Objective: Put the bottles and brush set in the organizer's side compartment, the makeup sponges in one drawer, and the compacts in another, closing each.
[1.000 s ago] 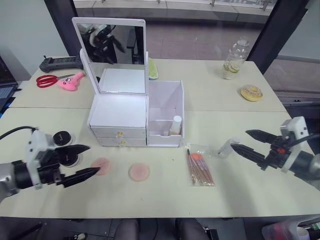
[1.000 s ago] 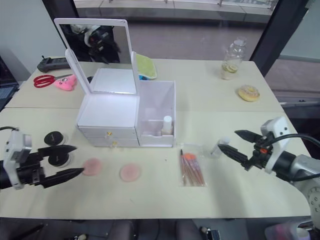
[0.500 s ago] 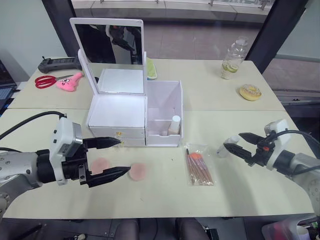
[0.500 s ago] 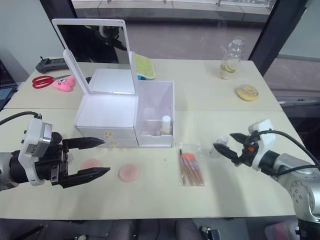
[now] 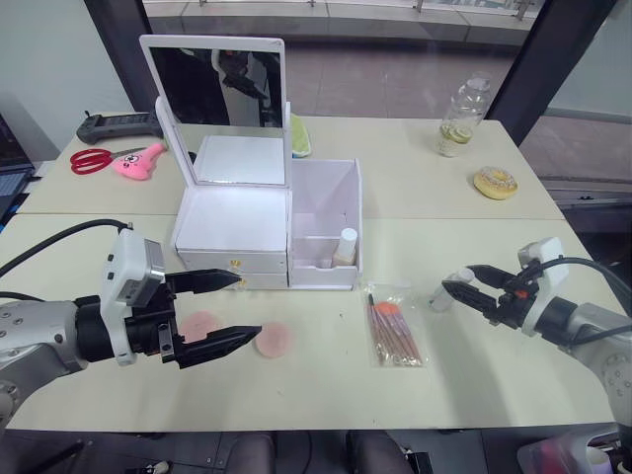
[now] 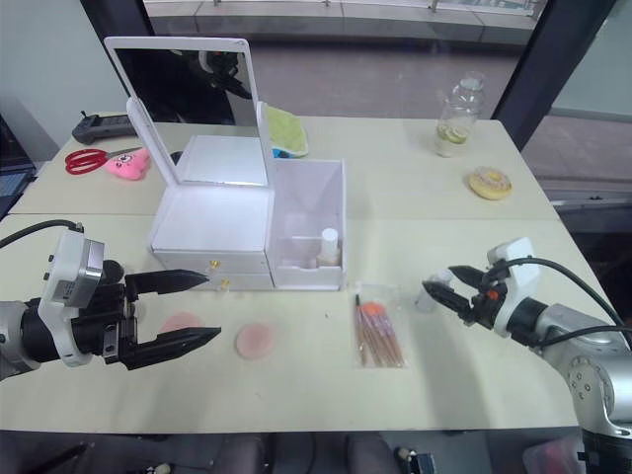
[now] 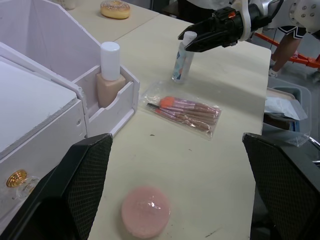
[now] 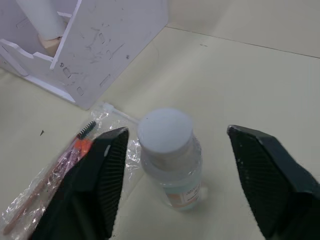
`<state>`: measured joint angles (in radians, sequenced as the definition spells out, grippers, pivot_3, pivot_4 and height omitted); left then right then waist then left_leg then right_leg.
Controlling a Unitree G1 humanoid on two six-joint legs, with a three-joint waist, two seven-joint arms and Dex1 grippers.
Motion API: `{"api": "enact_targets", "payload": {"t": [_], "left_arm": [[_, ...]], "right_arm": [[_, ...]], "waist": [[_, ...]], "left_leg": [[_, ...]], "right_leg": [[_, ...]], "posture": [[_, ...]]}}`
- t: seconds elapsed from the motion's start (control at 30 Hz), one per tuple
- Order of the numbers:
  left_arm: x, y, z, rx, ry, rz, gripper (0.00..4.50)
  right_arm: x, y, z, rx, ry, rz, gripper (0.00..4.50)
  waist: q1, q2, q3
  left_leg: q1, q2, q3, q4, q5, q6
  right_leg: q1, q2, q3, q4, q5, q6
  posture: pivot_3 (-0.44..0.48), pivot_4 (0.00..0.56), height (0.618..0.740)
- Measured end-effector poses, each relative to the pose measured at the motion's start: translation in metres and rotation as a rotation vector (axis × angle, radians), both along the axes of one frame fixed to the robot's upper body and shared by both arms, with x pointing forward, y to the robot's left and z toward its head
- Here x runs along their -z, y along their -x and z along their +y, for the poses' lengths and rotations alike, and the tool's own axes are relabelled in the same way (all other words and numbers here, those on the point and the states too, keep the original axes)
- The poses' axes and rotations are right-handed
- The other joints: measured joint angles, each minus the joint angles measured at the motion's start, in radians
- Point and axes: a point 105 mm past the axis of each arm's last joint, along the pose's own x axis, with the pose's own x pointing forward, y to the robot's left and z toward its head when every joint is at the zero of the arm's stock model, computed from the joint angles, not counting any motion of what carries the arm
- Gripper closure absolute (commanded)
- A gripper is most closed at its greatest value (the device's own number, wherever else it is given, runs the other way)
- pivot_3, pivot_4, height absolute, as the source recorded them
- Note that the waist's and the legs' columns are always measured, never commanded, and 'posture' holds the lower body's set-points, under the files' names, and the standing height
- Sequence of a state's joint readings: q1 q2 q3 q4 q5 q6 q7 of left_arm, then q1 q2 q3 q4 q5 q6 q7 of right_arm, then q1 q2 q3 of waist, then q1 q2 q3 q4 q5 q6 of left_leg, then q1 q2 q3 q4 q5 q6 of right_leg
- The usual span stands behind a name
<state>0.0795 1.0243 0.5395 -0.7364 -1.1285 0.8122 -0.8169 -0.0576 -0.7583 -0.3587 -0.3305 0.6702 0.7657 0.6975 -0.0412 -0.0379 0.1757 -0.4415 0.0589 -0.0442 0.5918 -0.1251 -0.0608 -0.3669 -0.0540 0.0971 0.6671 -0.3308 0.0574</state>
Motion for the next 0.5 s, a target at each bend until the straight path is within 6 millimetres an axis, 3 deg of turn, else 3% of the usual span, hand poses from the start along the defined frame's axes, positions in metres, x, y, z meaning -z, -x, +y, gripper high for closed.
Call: {"api": "enact_targets", "payload": {"t": [0.13, 0.5], "left_arm": [[-0.0001, 0.0002, -0.0003, 0.001, 0.000, 0.002, 0.00], [-0.0006, 0.0002, -0.0005, -0.001, -0.001, 0.004, 0.00]], "right_arm": [[-0.0015, -0.0010, 0.0003, 0.001, -0.002, -0.012, 3.19], [-0.0027, -0.0025, 0.0020, -0.003, -0.014, -0.021, 3.25]], "waist": [[0.000, 0.000, 0.000], [0.000, 0.000, 0.000]], "left_leg": [[0.000, 0.000, 0.000, 0.000, 0.000, 0.000], [0.000, 0.000, 0.000, 0.000, 0.000, 0.000]], "right_leg": [[0.000, 0.000, 0.000, 0.000, 0.000, 0.000], [0.000, 0.000, 0.000, 0.000, 0.000, 0.000]], "posture": [[0.000, 0.150, 0.740], [0.000, 0.150, 0.740]]}}
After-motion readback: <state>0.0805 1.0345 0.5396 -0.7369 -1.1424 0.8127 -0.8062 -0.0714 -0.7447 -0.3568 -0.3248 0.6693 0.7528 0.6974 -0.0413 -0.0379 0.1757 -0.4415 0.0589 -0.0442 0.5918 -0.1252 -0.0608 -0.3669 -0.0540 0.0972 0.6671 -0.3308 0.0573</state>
